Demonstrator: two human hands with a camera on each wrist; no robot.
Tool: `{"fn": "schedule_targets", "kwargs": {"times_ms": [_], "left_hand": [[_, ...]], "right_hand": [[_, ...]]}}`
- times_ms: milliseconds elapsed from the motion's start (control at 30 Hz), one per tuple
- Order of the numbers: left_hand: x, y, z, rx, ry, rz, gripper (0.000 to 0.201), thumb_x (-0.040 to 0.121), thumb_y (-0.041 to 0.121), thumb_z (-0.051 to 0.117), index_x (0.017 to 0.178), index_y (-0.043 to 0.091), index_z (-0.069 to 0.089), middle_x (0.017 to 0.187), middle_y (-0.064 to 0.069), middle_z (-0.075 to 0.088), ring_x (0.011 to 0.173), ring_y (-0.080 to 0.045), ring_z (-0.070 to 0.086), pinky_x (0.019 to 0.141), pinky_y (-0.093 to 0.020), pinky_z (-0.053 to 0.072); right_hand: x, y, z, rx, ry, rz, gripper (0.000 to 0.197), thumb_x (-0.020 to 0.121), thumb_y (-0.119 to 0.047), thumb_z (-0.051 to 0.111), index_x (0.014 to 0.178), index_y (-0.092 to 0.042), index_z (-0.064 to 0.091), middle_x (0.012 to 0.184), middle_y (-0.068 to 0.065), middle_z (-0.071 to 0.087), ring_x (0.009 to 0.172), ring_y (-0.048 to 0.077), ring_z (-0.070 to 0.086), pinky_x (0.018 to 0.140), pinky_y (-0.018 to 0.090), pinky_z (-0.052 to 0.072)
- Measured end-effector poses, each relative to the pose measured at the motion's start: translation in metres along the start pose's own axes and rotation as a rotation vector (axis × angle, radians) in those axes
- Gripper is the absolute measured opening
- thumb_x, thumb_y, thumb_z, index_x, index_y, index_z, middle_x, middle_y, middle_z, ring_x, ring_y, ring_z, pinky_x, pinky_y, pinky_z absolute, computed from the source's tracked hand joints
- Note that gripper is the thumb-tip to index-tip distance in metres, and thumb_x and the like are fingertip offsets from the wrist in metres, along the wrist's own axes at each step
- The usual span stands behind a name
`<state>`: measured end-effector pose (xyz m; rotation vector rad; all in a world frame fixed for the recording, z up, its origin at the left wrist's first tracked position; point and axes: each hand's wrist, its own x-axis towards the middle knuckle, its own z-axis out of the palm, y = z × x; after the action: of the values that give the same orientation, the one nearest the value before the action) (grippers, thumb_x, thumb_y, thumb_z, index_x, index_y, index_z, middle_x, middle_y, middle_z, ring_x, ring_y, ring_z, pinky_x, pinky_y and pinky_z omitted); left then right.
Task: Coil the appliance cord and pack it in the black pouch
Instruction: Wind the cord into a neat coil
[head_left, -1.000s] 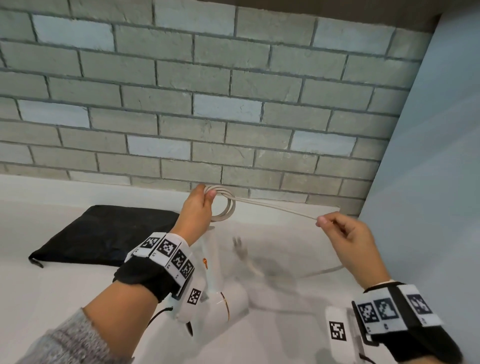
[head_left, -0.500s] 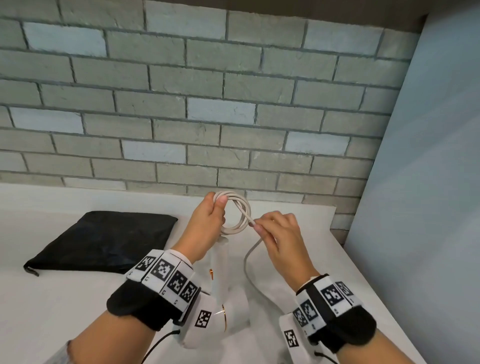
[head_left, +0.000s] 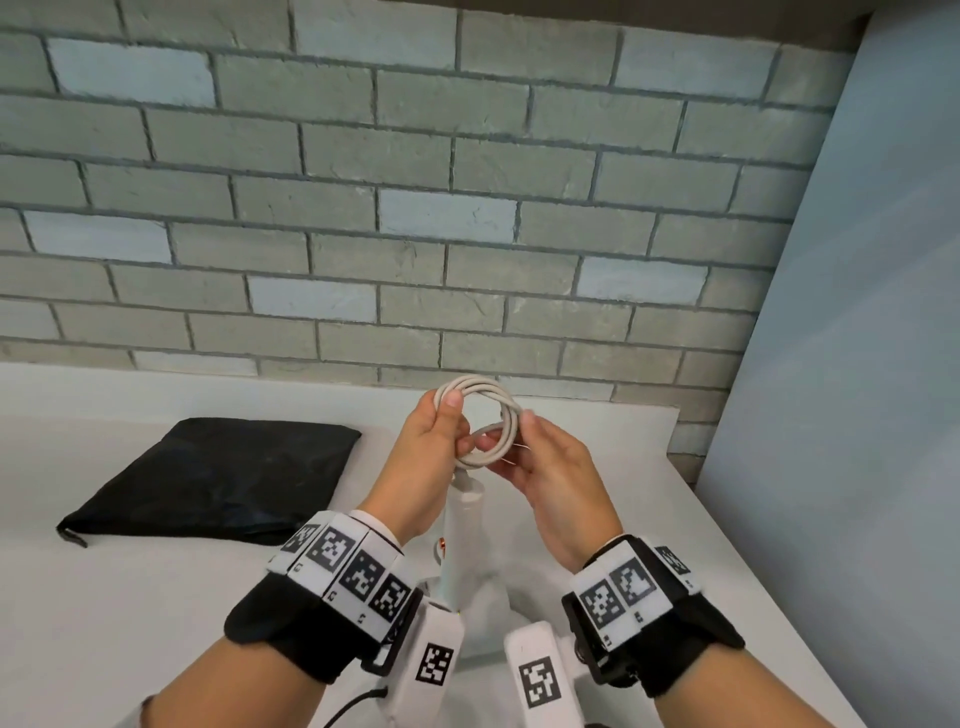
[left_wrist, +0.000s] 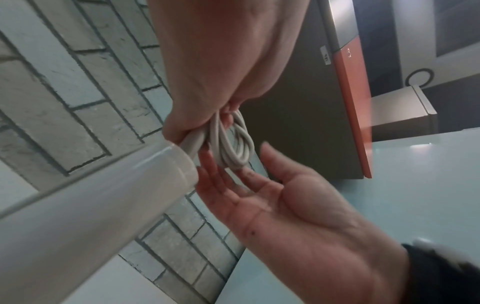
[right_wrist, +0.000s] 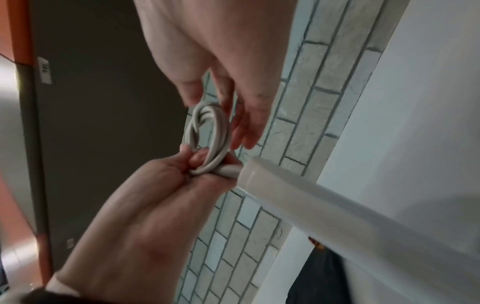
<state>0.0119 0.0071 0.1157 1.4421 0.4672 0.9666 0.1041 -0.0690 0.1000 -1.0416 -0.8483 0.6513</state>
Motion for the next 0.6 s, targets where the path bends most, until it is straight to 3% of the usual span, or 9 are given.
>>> {"fn": "schedule_targets", "kwargs": {"times_ms": [67,167,267,467,533,600], "left_hand": [[-0.002,0.002,0.003,0.065,0.016,0.027,0.024,0.098,0.027,0.032,0.081,0.021,0.046,0.064,0.002,0.038,0.049,-0.001,0.042,0.047,-0.011,0.038],[-0.004,0.004,0.006,0.134,0.051,0.045,0.021,0.098,0.028,0.032,0.090,0.020,0.048,0.072,0.003,0.042,0.063,-0.008,0.042,0.046,-0.008,0.040],[-0.004,0.003,0.006,0.175,0.063,0.062,0.020,0.097,0.031,0.032,0.098,0.020,0.049,0.078,0.006,0.047,0.072,-0.011,0.046,0.065,-0.025,0.044],[-0.004,-0.001,0.007,0.236,0.084,0.121,0.020,0.097,0.029,0.033,0.094,0.017,0.049,0.076,0.004,0.048,0.076,-0.017,0.049,0.075,-0.045,0.047],[-0.003,0.000,0.006,0.239,0.070,0.107,0.020,0.097,0.029,0.033,0.095,0.015,0.048,0.078,0.002,0.050,0.078,-0.018,0.050,0.077,-0.046,0.048],[-0.002,0.001,0.008,0.227,0.049,0.104,0.020,0.097,0.028,0.033,0.094,0.016,0.049,0.079,0.000,0.053,0.077,-0.018,0.052,0.071,-0.042,0.049]], "right_hand": [[0.002,-0.001,0.003,-0.021,0.049,-0.006,0.022,0.090,-0.011,0.051,0.112,-0.006,0.054,0.086,0.013,0.066,0.079,0.019,0.066,0.083,0.032,0.055],[0.005,-0.001,0.003,0.031,0.099,-0.011,0.017,0.089,-0.002,0.051,0.102,-0.012,0.050,0.074,0.008,0.061,0.066,0.013,0.060,0.069,0.024,0.056],[0.004,-0.004,0.004,0.128,0.062,0.045,0.012,0.090,-0.002,0.047,0.101,-0.008,0.049,0.068,0.005,0.060,0.063,0.014,0.058,0.065,0.025,0.055],[0.004,-0.013,0.007,0.360,-0.042,0.181,0.016,0.093,-0.006,0.041,0.087,-0.006,0.056,0.057,0.001,0.058,0.058,0.013,0.057,0.070,0.029,0.053],[0.003,-0.016,0.007,0.364,-0.093,0.192,0.013,0.092,-0.007,0.043,0.095,-0.004,0.055,0.055,-0.001,0.052,0.057,0.013,0.051,0.071,0.030,0.049],[0.001,-0.015,0.007,0.237,-0.137,0.172,0.024,0.088,-0.003,0.050,0.111,0.002,0.053,0.071,0.004,0.056,0.063,0.013,0.055,0.075,0.031,0.051]]}}
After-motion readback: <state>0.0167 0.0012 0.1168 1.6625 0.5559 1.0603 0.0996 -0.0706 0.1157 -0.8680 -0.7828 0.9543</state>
